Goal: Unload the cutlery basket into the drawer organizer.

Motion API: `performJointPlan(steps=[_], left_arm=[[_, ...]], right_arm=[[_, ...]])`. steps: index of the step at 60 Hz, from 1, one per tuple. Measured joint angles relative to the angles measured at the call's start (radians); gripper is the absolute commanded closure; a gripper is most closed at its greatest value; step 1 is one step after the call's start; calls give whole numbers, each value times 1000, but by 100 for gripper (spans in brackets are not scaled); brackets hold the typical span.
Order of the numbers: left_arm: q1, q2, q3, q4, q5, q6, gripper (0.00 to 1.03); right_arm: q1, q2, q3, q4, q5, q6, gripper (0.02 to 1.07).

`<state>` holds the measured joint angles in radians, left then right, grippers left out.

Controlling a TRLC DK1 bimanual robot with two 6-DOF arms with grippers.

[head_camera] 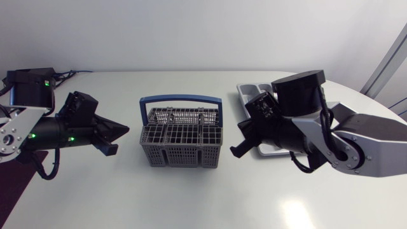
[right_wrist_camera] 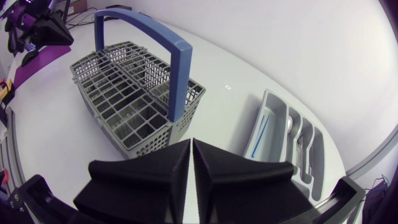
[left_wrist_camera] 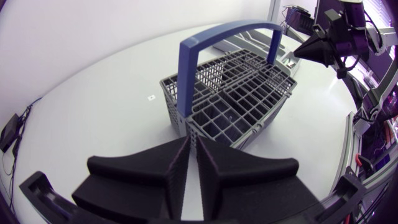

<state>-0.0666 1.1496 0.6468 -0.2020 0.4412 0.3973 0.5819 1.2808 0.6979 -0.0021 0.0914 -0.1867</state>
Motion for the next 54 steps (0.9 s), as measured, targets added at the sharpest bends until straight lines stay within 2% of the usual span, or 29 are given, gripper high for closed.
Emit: performJointPlan(steps=[21,54], left_arm=[[-47,32,-6,14,0,0,91],[-68,8,-20,13,0,-1,91]], right_arm=[[-1,163,2,104,-17,0,96],[15,200,45,122,-17,1,96]])
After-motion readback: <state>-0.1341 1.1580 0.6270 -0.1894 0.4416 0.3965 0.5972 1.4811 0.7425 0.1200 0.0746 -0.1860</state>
